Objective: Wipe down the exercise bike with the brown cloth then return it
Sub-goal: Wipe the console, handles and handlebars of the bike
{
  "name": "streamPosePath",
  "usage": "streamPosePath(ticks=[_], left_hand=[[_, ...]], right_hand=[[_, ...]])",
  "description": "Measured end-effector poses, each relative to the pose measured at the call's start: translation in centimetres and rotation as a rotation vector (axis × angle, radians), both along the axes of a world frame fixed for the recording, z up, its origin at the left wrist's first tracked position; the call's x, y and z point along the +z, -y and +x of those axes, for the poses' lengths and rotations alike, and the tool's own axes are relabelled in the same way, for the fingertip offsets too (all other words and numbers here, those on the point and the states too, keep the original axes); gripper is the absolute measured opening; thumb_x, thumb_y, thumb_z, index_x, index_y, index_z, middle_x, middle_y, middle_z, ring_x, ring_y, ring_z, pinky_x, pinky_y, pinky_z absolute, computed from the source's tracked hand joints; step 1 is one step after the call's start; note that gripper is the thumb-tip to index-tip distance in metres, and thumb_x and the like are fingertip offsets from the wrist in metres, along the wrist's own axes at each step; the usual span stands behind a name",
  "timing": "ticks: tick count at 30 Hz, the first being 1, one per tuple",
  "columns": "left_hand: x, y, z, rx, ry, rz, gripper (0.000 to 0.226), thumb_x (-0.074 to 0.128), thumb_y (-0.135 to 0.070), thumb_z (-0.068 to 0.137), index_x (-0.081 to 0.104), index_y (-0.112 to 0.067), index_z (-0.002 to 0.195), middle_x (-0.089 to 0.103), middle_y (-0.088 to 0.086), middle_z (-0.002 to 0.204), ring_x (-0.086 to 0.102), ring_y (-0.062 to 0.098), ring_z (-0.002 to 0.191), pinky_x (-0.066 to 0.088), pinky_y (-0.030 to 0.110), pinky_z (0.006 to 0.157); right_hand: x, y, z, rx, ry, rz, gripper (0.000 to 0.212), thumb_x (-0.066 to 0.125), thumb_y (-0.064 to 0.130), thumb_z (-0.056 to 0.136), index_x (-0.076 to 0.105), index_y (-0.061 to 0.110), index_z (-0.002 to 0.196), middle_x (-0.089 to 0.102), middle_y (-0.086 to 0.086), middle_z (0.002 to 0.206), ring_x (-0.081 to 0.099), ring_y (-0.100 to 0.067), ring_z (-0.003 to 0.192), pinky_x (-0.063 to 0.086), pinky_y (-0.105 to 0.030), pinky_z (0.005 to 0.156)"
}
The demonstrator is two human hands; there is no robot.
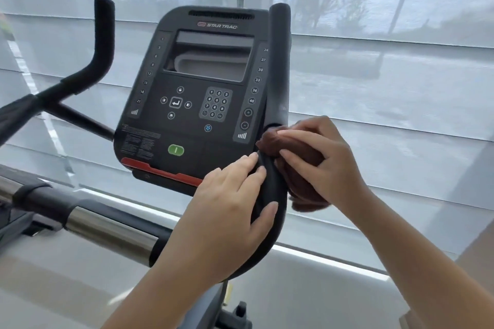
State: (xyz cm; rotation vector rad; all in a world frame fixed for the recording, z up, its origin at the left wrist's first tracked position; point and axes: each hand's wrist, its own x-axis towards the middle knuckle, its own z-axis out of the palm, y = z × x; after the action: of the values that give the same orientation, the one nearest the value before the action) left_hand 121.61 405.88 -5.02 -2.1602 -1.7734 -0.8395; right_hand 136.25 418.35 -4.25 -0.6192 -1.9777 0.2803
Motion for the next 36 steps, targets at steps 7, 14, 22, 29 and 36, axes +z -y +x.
streamPosePath(ticks=[7, 14, 22, 29, 36], left_hand=[[-0.3, 0.2, 0.2, 0.026, 0.012, 0.010, 0.053, 0.037, -0.037, 0.084, 0.058, -0.003, 0.118, 0.055, 0.012, 0.128, 0.052, 0.026, 0.116, 0.039, 0.044, 0.097], [0.6, -0.1, 1.3, 0.111, 0.008, -0.008, 0.055, 0.036, -0.041, 0.081, 0.058, -0.006, 0.117, 0.056, 0.009, 0.127, 0.051, 0.024, 0.117, 0.036, 0.041, 0.101], [1.5, -3.6, 4.7, 0.262, -0.025, 0.015, 0.047, 0.057, -0.028, 0.085, 0.051, -0.007, 0.126, 0.052, 0.008, 0.132, 0.046, 0.021, 0.121, 0.030, 0.032, 0.102], [0.7, -3.8, 4.6, 0.252, 0.022, 0.003, 0.054, 0.048, -0.028, 0.082, 0.044, -0.010, 0.132, 0.047, 0.004, 0.137, 0.042, 0.019, 0.126, 0.023, 0.028, 0.103], [0.9, -3.4, 4.6, 0.257, 0.001, 0.032, 0.051, 0.053, -0.026, 0.079, 0.051, -0.008, 0.127, 0.055, 0.006, 0.129, 0.052, 0.023, 0.116, 0.028, 0.032, 0.097]], right_hand=[[-0.7, -0.7, -1.2, -0.033, -0.191, -0.129, 0.027, 0.068, 0.007, 0.080, 0.067, 0.011, 0.107, 0.057, -0.012, 0.104, 0.055, -0.012, 0.098, 0.041, -0.015, 0.090], [-0.8, -1.3, 2.4, 0.151, -0.079, -0.120, 0.031, 0.070, 0.014, 0.078, 0.065, 0.032, 0.103, 0.057, 0.001, 0.099, 0.054, 0.000, 0.095, 0.039, -0.010, 0.087], [8.8, -11.4, -1.5, -0.008, 0.034, 0.253, 0.033, 0.066, 0.023, 0.081, 0.065, 0.017, 0.114, 0.050, -0.011, 0.112, 0.051, -0.022, 0.104, 0.039, -0.024, 0.096], [3.8, -9.8, -1.2, 0.200, 0.064, 0.148, 0.026, 0.070, 0.019, 0.079, 0.069, 0.017, 0.104, 0.051, -0.008, 0.106, 0.052, -0.013, 0.098, 0.041, -0.017, 0.091], [4.5, -7.4, 0.8, 0.326, 0.115, 0.163, 0.028, 0.070, 0.020, 0.078, 0.068, 0.019, 0.106, 0.051, -0.006, 0.104, 0.047, -0.001, 0.095, 0.032, -0.004, 0.091]])
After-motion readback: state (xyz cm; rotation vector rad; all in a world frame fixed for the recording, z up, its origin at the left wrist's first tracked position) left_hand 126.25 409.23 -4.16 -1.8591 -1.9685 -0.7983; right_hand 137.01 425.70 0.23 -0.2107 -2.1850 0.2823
